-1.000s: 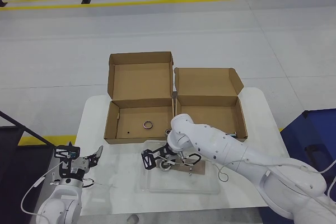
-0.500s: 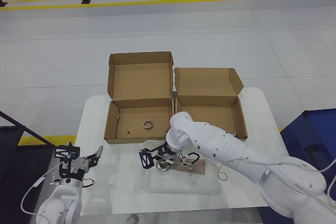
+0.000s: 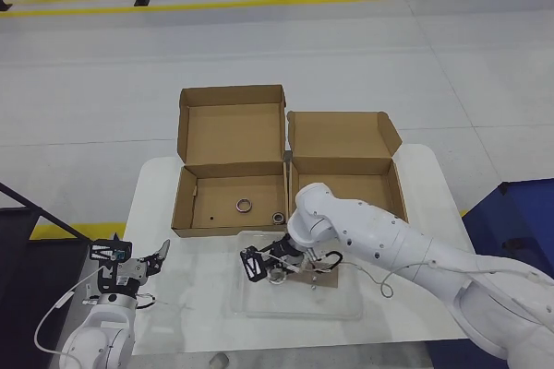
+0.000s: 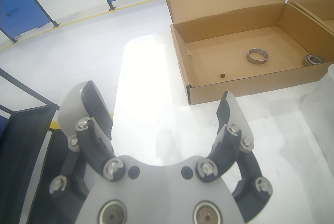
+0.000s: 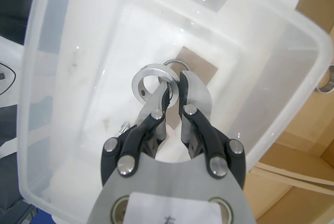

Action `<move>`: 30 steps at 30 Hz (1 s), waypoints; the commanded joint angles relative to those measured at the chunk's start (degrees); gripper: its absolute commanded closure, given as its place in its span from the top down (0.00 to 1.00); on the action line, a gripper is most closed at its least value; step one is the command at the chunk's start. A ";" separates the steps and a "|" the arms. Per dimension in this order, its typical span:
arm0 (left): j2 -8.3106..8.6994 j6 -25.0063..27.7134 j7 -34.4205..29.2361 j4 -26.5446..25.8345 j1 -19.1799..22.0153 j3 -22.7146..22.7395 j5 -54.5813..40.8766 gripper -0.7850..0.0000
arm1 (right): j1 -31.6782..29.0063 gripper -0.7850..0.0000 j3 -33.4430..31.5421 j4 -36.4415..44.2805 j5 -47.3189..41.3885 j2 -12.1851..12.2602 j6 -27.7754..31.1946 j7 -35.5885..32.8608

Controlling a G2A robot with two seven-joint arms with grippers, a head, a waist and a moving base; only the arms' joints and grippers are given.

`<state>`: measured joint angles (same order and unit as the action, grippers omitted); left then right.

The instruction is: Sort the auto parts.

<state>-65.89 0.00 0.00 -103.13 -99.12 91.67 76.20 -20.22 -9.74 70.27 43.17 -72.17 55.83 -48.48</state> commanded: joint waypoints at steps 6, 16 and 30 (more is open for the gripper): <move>0.00 0.00 0.00 0.00 0.00 0.00 0.00 1.00 | -2.21 0.00 0.00 2.09 1.81 0.91 -2.23 -2.22; 0.00 0.00 0.00 0.00 0.00 0.00 0.00 1.00 | -2.29 0.01 0.00 1.89 3.02 0.39 -2.39 -2.39; 0.00 0.00 0.00 0.00 0.00 0.00 0.00 1.00 | -1.42 0.14 0.00 5.06 -0.38 1.61 -4.27 -4.26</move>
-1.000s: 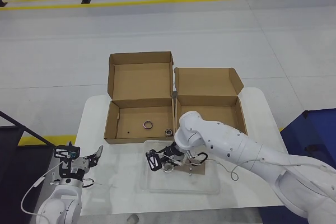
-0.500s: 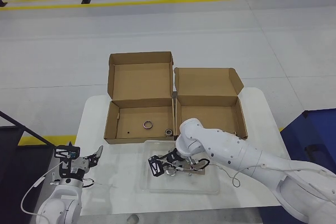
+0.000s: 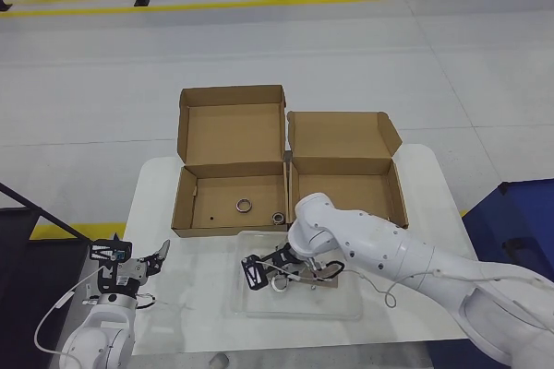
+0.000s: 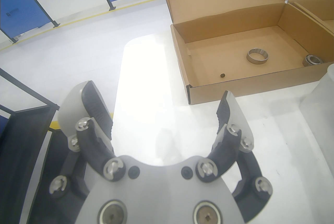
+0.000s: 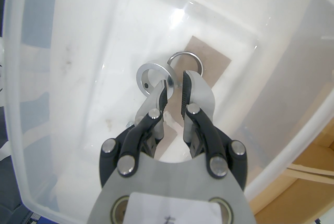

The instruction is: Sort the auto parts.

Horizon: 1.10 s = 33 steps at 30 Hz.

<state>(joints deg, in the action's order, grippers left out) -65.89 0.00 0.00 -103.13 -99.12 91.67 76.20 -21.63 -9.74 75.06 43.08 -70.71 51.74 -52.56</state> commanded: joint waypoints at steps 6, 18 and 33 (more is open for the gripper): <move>0.00 0.00 0.00 0.00 0.00 0.00 0.00 1.00 | 0.11 0.21 0.00 3.32 -2.93 1.73 -2.54 -2.54; 0.00 0.00 0.00 0.00 0.00 0.00 0.00 1.00 | -0.40 0.33 0.00 3.55 -7.68 3.48 -5.85 -5.84; 0.00 0.00 0.00 0.00 0.00 0.00 0.00 1.00 | -1.01 0.25 0.00 1.70 -4.15 1.13 -6.89 -6.88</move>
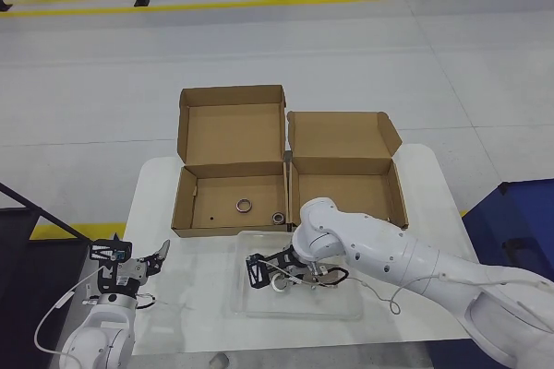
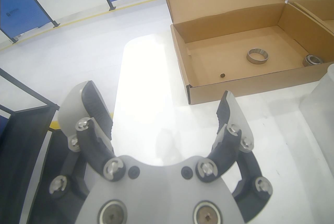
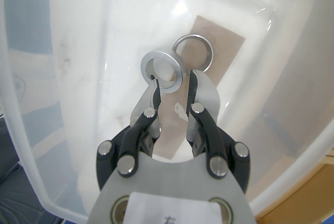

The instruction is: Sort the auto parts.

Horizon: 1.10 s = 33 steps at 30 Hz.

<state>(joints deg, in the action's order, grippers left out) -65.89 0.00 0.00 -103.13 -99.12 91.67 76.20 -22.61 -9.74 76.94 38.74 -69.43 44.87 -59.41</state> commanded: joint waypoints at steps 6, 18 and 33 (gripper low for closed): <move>0.00 0.00 0.00 0.00 0.00 0.00 0.00 1.00 | -0.32 0.26 0.00 -0.98 2.04 -1.34 -0.73 -0.73; 0.00 0.00 0.00 0.00 0.00 0.00 0.00 1.00 | -1.10 0.25 0.00 -3.07 4.11 -3.63 0.03 0.02; 0.00 0.00 0.00 0.00 0.00 0.00 0.00 1.00 | -1.42 0.00 0.00 -5.04 5.45 -5.57 -0.42 -0.43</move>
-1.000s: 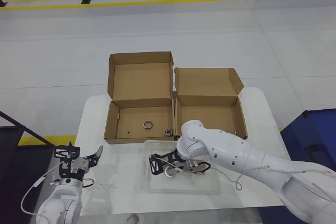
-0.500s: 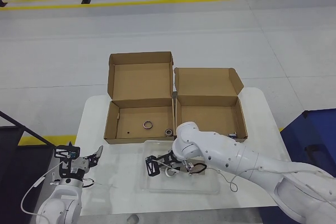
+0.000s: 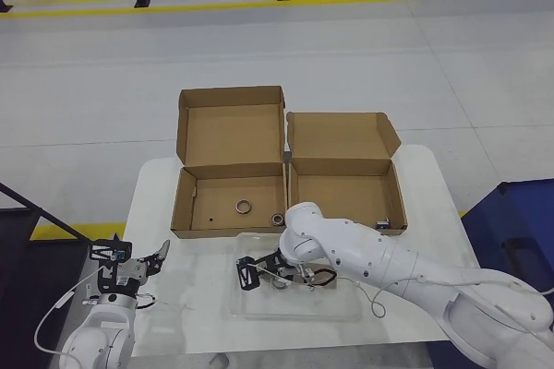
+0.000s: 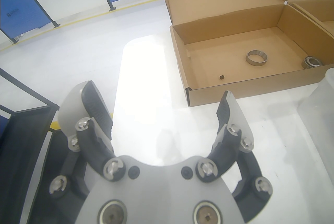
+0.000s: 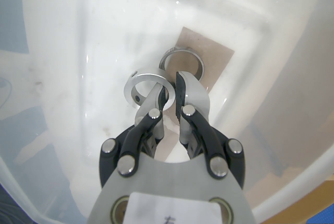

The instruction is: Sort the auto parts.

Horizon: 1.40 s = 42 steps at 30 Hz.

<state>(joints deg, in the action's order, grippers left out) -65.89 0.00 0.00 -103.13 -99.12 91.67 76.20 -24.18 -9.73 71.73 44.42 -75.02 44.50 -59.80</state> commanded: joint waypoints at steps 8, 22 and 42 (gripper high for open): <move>0.00 0.00 0.00 0.00 0.00 0.00 0.00 1.00 | 4.32 0.00 -0.39 2.90 -10.30 3.54 2.37 2.38; 0.00 0.00 0.00 0.00 0.00 0.00 0.00 1.00 | 4.89 0.00 -3.21 5.48 -17.51 7.34 6.67 6.68; 0.00 0.00 0.00 0.00 0.00 0.00 0.00 1.00 | 3.71 0.00 -9.17 5.80 -52.52 14.51 13.50 13.51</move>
<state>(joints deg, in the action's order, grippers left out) -65.89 0.00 0.00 -103.13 -99.12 91.67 76.20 -20.47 -18.90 77.53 -8.02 -60.51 58.00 -46.29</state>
